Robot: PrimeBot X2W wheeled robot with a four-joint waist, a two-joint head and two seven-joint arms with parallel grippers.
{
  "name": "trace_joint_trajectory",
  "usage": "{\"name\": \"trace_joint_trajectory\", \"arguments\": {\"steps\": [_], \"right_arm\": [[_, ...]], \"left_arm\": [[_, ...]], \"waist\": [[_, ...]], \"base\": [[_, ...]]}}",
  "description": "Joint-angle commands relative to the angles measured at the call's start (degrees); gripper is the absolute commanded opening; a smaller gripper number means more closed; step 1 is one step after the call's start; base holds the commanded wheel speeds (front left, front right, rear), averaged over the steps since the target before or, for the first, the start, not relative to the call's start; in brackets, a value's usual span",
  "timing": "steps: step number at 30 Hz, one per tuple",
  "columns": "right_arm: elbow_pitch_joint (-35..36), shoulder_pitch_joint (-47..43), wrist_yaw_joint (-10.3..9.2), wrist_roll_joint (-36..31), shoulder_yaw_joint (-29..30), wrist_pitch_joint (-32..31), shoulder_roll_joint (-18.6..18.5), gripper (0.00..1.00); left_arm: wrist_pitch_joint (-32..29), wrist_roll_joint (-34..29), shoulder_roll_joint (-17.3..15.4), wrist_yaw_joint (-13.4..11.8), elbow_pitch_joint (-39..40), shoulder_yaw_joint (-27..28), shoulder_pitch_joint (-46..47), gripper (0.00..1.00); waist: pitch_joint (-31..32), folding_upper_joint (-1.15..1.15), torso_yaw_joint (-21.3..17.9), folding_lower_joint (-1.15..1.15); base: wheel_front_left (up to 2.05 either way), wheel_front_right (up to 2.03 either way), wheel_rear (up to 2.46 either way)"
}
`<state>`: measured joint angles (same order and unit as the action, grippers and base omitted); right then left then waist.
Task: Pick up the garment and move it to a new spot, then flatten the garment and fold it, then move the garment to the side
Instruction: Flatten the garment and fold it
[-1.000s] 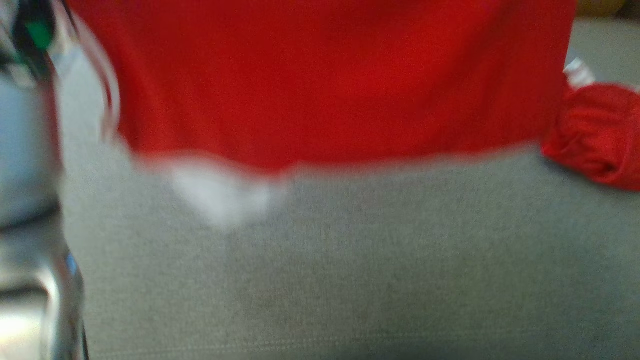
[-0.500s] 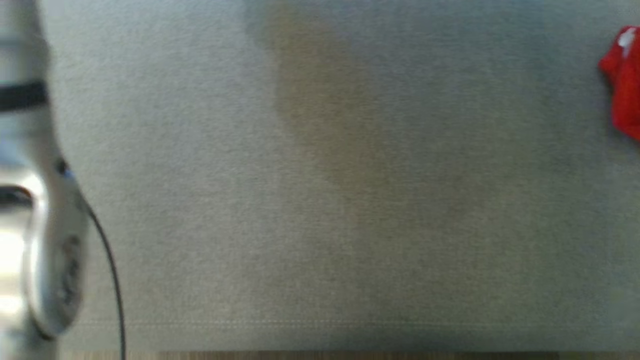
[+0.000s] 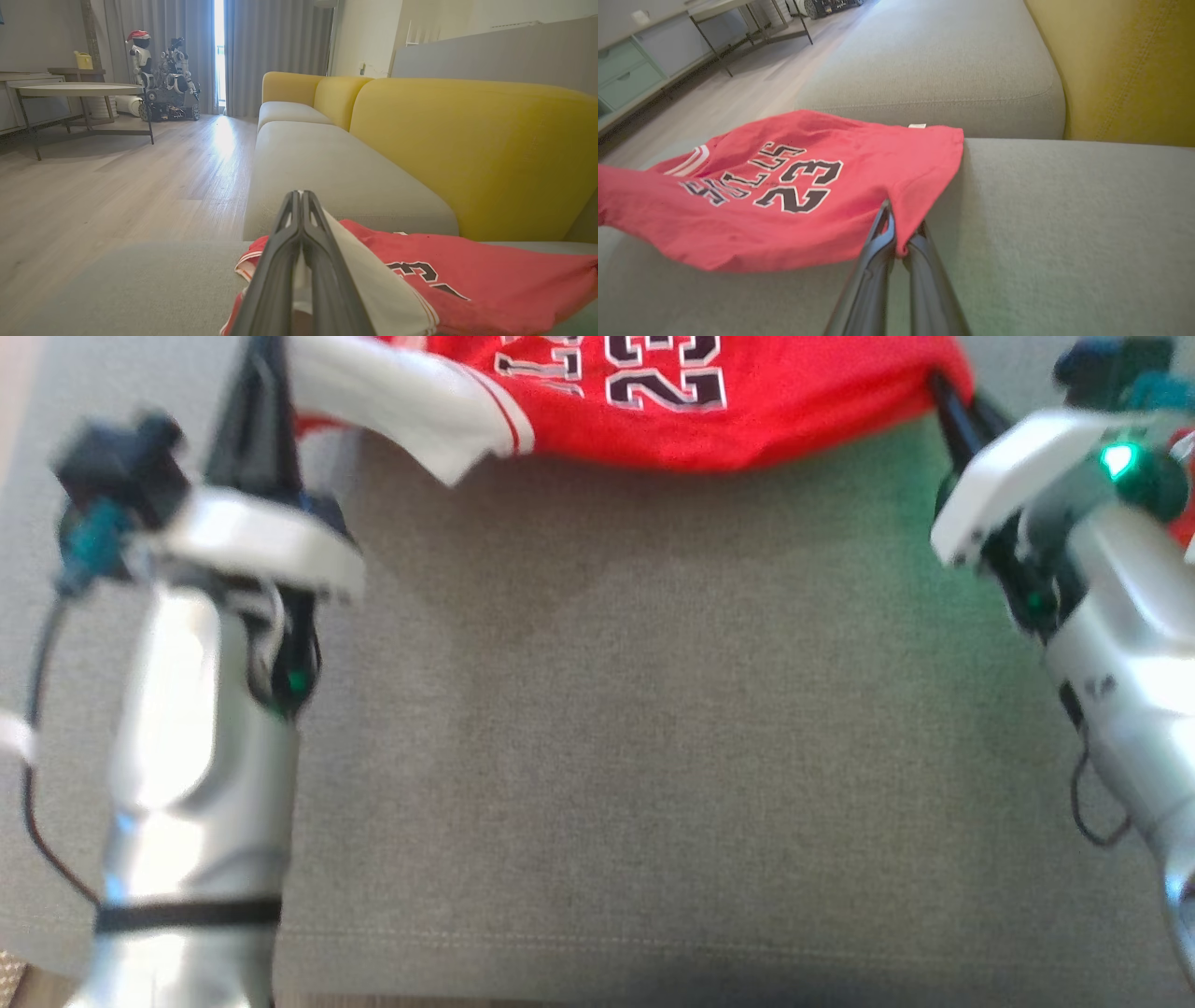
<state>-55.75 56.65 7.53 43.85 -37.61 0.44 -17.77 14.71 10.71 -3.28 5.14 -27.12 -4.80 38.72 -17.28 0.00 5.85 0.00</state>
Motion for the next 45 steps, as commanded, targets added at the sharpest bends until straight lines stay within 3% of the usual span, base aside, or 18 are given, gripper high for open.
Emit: {"name": "trace_joint_trajectory", "arguments": {"steps": [1, 9, 20, 27, 45], "right_arm": [[1.8, -1.2, -0.04, 1.1, -1.2, -0.3, -1.4, 0.0], [3.8, -9.9, -0.04, 6.5, -8.0, -5.1, -7.8, 0.0], [9.1, -17.6, -0.04, 12.9, -15.6, -14.2, -12.4, 0.0], [12.0, -20.5, -0.04, 16.0, -19.3, -19.3, -15.5, 0.0], [18.7, -24.8, -0.04, 24.3, -22.4, -28.8, -21.9, 0.0]], "left_arm": [[0.3, -0.6, -2.1, 0.4, 2.9, 1.6, -0.7, 0.0], [0.3, -3.8, -4.8, 1.7, 4.8, 0.1, -13.9, 0.0], [0.3, -4.1, -10.6, 2.3, 2.5, -3.9, -24.1, 0.0], [-0.8, 0.4, -15.5, 2.3, 2.5, -9.6, -28.4, 0.0], [-5.9, 12.8, -26.8, 2.3, 11.7, -22.0, -34.1, 0.0]], "waist": [[2.0, 0.0, 0.4, 0.0], [8.3, 0.0, 1.3, 0.0], [14.6, 0.0, 0.1, 0.0], [17.0, 0.0, -0.6, 0.0], [18.5, 0.0, -0.4, 0.0]], "base": [[0.0, 0.0, 0.0], [0.0, 0.0, 0.0], [0.0, 0.0, 0.0], [0.0, 0.0, 0.0], [0.0, 0.0, 0.0]]}}
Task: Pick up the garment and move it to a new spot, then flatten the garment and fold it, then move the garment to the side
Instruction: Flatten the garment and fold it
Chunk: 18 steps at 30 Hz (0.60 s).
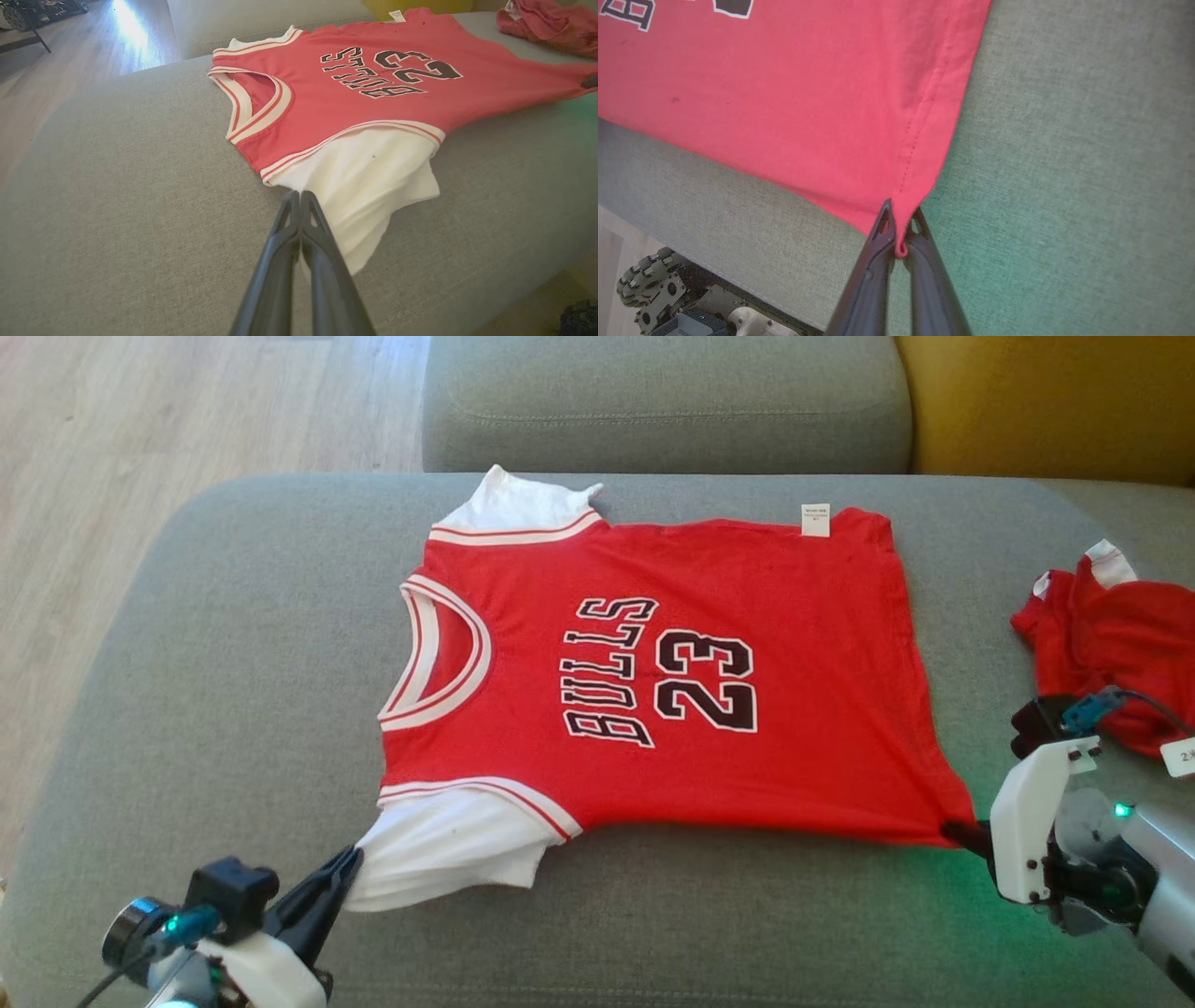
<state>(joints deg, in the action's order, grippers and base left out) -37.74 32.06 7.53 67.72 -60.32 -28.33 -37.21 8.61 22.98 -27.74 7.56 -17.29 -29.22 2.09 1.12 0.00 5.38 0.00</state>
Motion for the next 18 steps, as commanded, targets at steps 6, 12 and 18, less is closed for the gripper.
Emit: {"name": "trace_joint_trajectory", "arguments": {"steps": [6, 12, 18], "right_arm": [[2.2, -1.7, -0.04, 1.5, -0.7, -2.7, -4.1, 0.0], [3.6, -3.1, -0.04, 2.4, -1.4, -4.5, -5.4, 0.0], [5.8, -5.2, -0.04, 5.2, -2.0, -9.7, -7.4, 0.0]], "left_arm": [[-0.4, 2.8, -6.1, -0.1, 5.0, 1.5, 1.5, 0.0], [-2.9, 6.9, -9.0, -0.1, 8.7, -0.6, -0.5, 0.0], [-6.2, 13.3, -13.3, -0.1, 13.5, -3.7, -2.5, 0.0]], "waist": [[0.7, 0.0, 0.4, 0.0], [1.6, 0.0, 0.8, 0.0], [2.5, 0.0, 1.1, 0.0]], "base": [[0.0, 0.0, 0.0], [0.0, 0.0, 0.0], [0.0, 0.0, 0.0]]}}
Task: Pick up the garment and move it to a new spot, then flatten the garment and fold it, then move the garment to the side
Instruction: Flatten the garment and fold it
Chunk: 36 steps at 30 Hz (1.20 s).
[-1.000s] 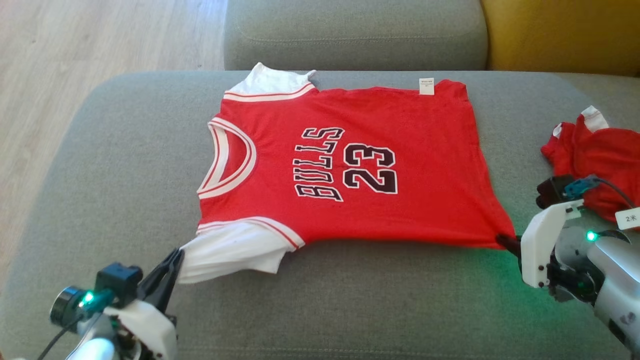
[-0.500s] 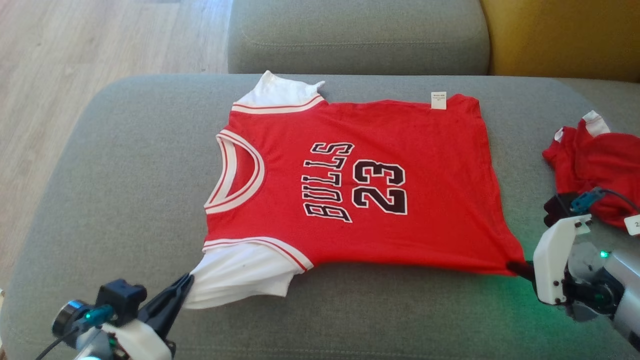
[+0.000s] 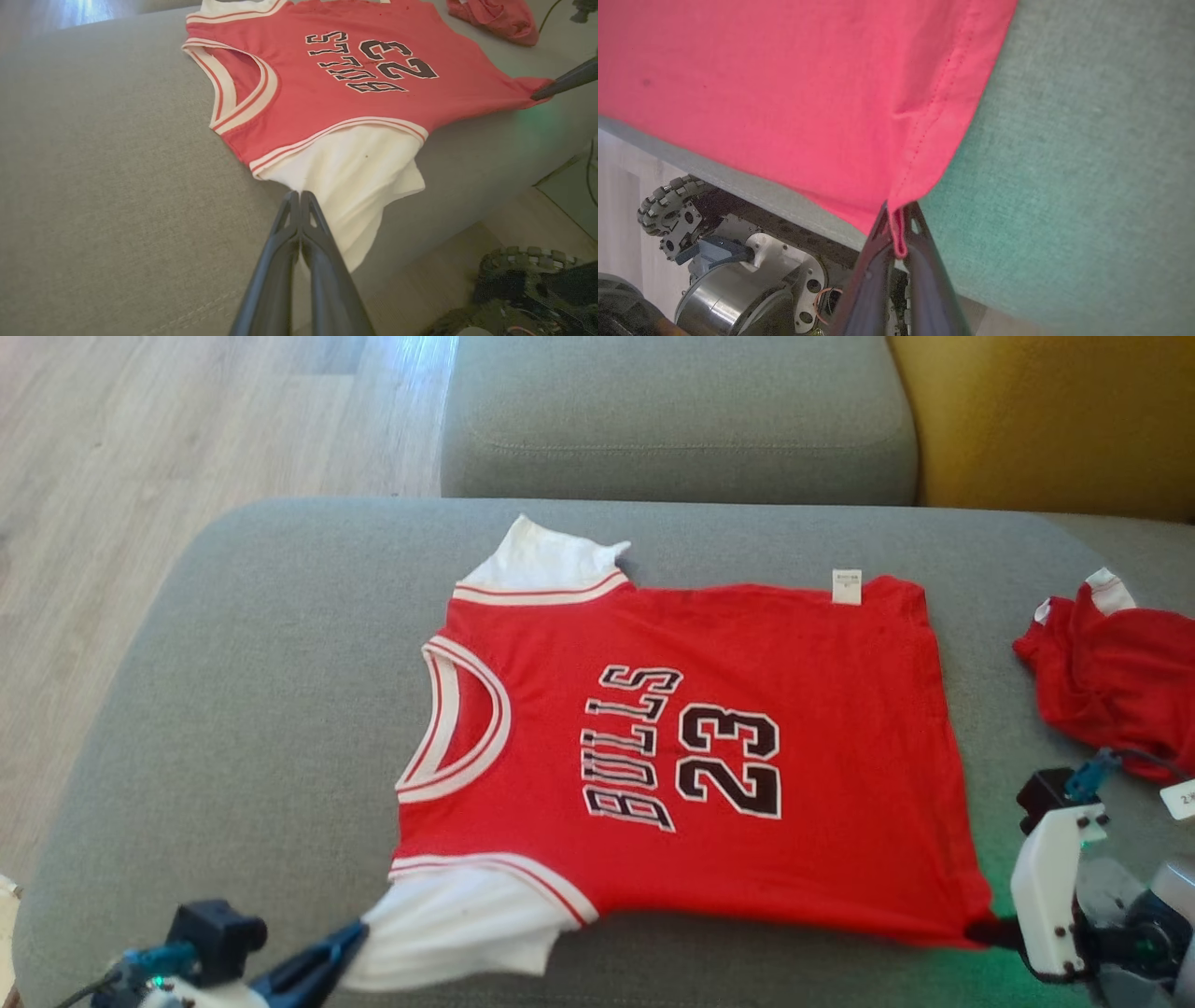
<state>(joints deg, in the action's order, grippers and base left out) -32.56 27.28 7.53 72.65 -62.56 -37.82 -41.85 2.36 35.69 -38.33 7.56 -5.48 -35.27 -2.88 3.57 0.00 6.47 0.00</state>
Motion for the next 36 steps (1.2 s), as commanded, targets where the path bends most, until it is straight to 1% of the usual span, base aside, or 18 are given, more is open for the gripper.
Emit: {"name": "trace_joint_trajectory", "arguments": {"steps": [1, 4, 7, 11, 14, 18, 20, 25, 32, 36], "right_arm": [[1.1, -0.7, -0.04, 0.6, 0.1, -1.0, -3.2, 0.0], [2.9, -1.3, -0.04, 0.9, -0.4, -2.9, -4.1, 0.0], [4.9, -1.2, -0.04, 0.5, -0.6, -3.4, -4.8, 0.0], [5.6, -0.5, -0.04, 0.3, 0.6, -2.7, -4.8, 0.0], [5.1, 0.3, -0.04, -0.5, 1.6, -1.8, -4.2, 0.0], [3.7, 2.1, -0.04, -2.0, 2.8, -0.8, -2.8, 0.0], [2.8, 3.4, -0.04, -3.2, 3.3, 0.0, -2.2, 0.0], [1.2, 6.3, -0.04, -5.5, 4.3, 1.4, -0.2, 0.0], [-0.2, 10.2, -0.04, -8.5, 4.8, 3.0, 1.2, 0.0], [-1.6, 12.4, -0.04, -10.3, 5.1, 5.2, 2.2, 0.0]], "left_arm": [[-0.6, 1.7, -3.3, -0.1, 2.5, 1.7, 2.2, 0.0], [-2.0, 3.8, -5.5, -0.1, 4.6, 0.1, 1.8, 0.0], [-2.1, 5.0, -6.7, -0.1, 5.4, -0.1, 1.8, 0.0], [-1.9, 5.0, -7.7, -0.1, 6.2, 0.2, 2.8, 0.0], [-1.5, 3.9, -7.8, -1.2, 6.1, 0.9, 4.3, 0.0], [-0.7, 3.2, -6.8, -1.7, 6.4, 1.7, 7.1, 0.0], [-0.5, 3.1, -6.5, -2.6, 6.1, 2.5, 8.2, 0.0], [-0.8, 0.7, -5.4, -3.4, 5.3, 1.9, 11.4, 0.0], [-2.4, -2.1, -3.7, -2.9, 3.0, 0.4, 17.5, 0.0], [-2.9, -2.8, -1.7, -2.4, 0.5, -0.5, 21.5, 0.0]], "waist": [[0.2, 0.0, 0.0, 0.0], [0.5, 0.0, -0.1, 0.0], [0.3, 0.0, -0.3, 0.0], [-0.1, 0.0, -0.6, 0.0], [-0.5, 0.0, -0.8, 0.0], [-1.0, 0.0, -1.0, 0.0], [-1.4, 0.0, -1.3, 0.0], [-2.7, 0.0, -1.9, 0.0], [-5.6, 0.0, -2.3, 0.0], [-7.0, 0.0, -2.5, 0.0]], "base": [[0.0, 0.0, 0.0], [0.0, 0.0, 0.0], [0.0, 0.0, 0.0], [0.0, 0.0, 0.0], [0.0, 0.0, 0.0], [0.0, 0.0, 0.0], [0.0, 0.0, 0.0], [0.0, 0.0, 0.0], [0.0, 0.0, 0.0], [0.0, 0.0, 0.0]]}}
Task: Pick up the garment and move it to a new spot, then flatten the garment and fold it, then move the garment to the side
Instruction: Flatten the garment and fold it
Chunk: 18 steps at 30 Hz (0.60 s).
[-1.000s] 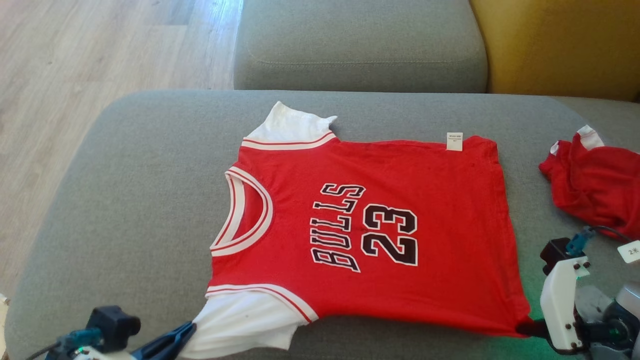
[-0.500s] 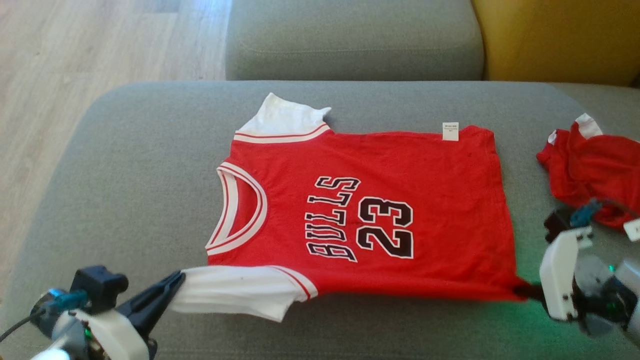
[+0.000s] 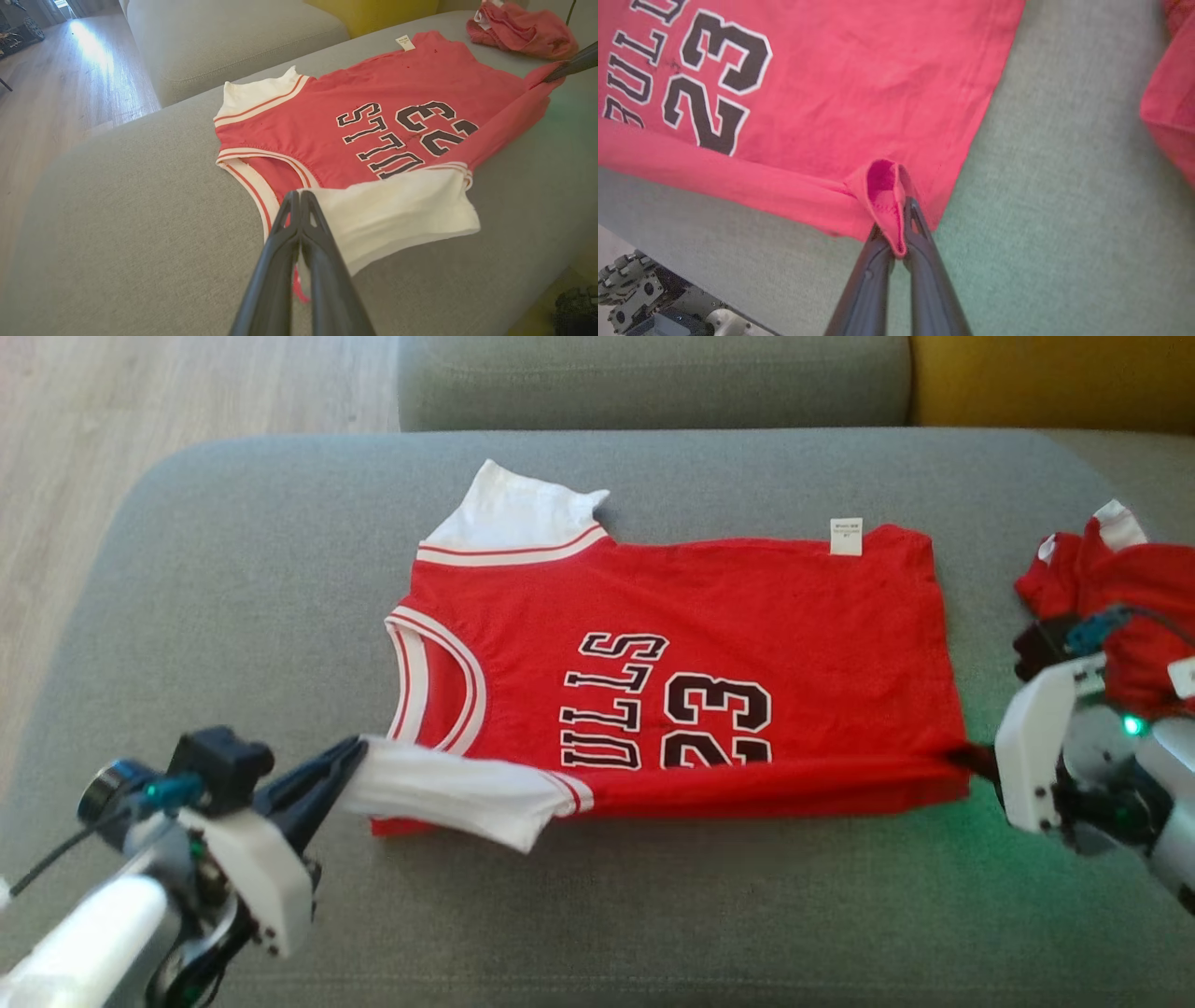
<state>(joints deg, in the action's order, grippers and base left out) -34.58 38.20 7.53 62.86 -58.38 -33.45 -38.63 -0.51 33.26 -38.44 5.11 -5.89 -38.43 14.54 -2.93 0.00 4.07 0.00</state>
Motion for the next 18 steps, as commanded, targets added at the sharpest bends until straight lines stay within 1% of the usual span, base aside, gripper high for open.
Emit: {"name": "trace_joint_trajectory", "arguments": {"steps": [1, 7, 16, 17, 18], "right_arm": [[0.4, 1.5, -0.04, -0.5, 1.0, 0.9, -1.0, 0.0], [-1.4, 4.1, -0.04, -1.9, 0.4, 2.3, 0.8, 0.0], [-4.3, 7.2, -0.04, -2.3, -0.9, 3.3, 3.2, 0.0], [-4.7, 7.5, -0.04, -2.4, -0.9, 3.8, 3.5, 0.37], [-5.1, 7.8, -0.04, -2.5, -0.9, 4.6, 3.8, 0.94]], "left_arm": [[-0.1, -0.3, -1.6, 0.1, 0.9, 2.7, 4.1, 0.0], [0.2, -1.3, 2.0, 0.9, -4.7, 1.0, 9.8, 0.0], [2.2, -2.9, 6.7, 1.0, -16.0, 0.1, 16.9, 0.0], [2.4, -3.0, 7.2, 1.0, -17.1, 0.1, 17.5, 0.0], [2.6, -2.9, 7.6, 1.0, -18.2, 0.1, 18.0, 0.0]], "waist": [[-0.5, 0.0, -0.1, 0.0], [-2.7, 0.0, -0.8, 0.0], [-4.7, 0.0, -1.9, 0.0], [-4.8, 0.0, -2.0, 0.0], [-5.0, 0.0, -2.1, 0.0]], "base": [[0.0, 0.0, 0.0], [0.0, 0.0, 0.0], [0.0, 0.0, 0.0], [0.0, 0.0, 0.0], [0.0, 0.0, 0.0]]}}
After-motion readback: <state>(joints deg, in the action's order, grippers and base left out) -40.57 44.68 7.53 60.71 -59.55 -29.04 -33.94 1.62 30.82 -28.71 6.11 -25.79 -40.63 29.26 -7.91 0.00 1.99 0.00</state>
